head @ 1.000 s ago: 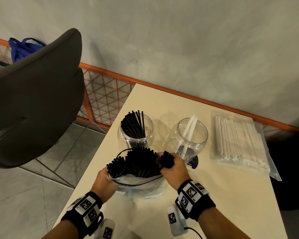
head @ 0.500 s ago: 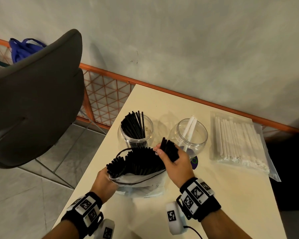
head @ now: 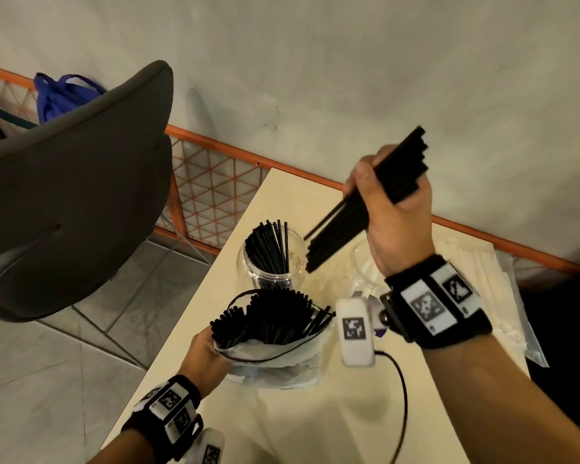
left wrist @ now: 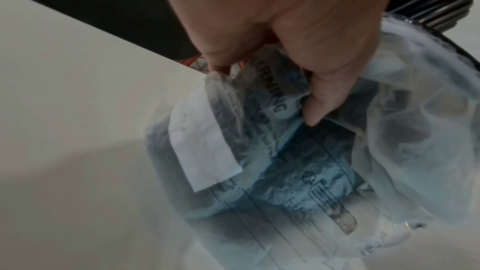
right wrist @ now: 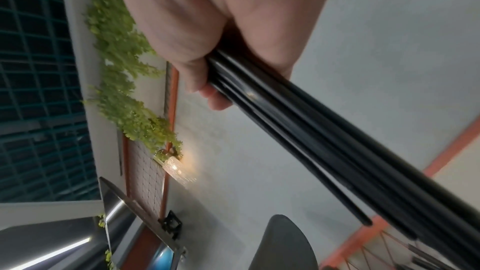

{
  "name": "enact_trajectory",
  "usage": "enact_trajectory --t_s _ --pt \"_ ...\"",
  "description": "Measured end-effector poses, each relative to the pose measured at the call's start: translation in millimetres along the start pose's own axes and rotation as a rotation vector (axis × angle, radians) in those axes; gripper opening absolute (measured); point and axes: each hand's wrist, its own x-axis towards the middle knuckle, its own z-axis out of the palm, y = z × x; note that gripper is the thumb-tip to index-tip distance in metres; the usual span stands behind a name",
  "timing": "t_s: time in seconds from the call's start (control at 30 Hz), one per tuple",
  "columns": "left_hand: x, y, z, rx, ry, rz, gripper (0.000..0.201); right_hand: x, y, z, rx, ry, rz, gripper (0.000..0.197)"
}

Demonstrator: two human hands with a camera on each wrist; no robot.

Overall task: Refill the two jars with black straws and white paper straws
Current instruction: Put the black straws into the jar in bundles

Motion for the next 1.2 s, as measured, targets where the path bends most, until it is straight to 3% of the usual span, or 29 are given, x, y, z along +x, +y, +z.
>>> enact_trajectory --t_s 0.2,0.47,0.7,0.8,0.93,1.03,1.13,1.2 --pt "2.2 -6.7 2.0 0.013 -0.009 -0.019 0.037 30.7 27.9 40.7 -0.134 -0.071 0.029 0.013" --pt "1.7 -1.7 1.9 0.039 -0.009 -0.005 0.038 31.2 116.6 37.7 -0.575 -0.263 0.270 0.019" --pt "0.9 -2.0 0.3 0.038 -0.021 0.035 0.034 40.2 123.1 32.4 -0.682 -0.353 0.205 0.044" --pt "0.9 -2.7 -0.4 0.061 -0.006 0.029 0.036 42.2 128.1 31.7 -0.904 -0.575 0.165 0.053" --pt "0.7 -3.2 -1.6 0.081 -0.026 0.032 0.032 35.5 141.1 26.7 -1.133 -0.859 0.290 0.054" --pt "0.0 -2.3 -2.7 0.070 -0.029 0.008 0.020 33.6 141.2 27.6 -1.194 -0.914 0.236 0.049" --pt "-0.6 0.4 -1.3 0.020 -0.034 -0.002 0.027 37.8 135.2 34.4 -1.057 -0.790 0.109 0.046" --pt "-1.2 1.9 -1.3 0.041 -0.035 0.013 0.035 40.7 132.1 41.6 -0.986 -0.812 -0.017 0.046"
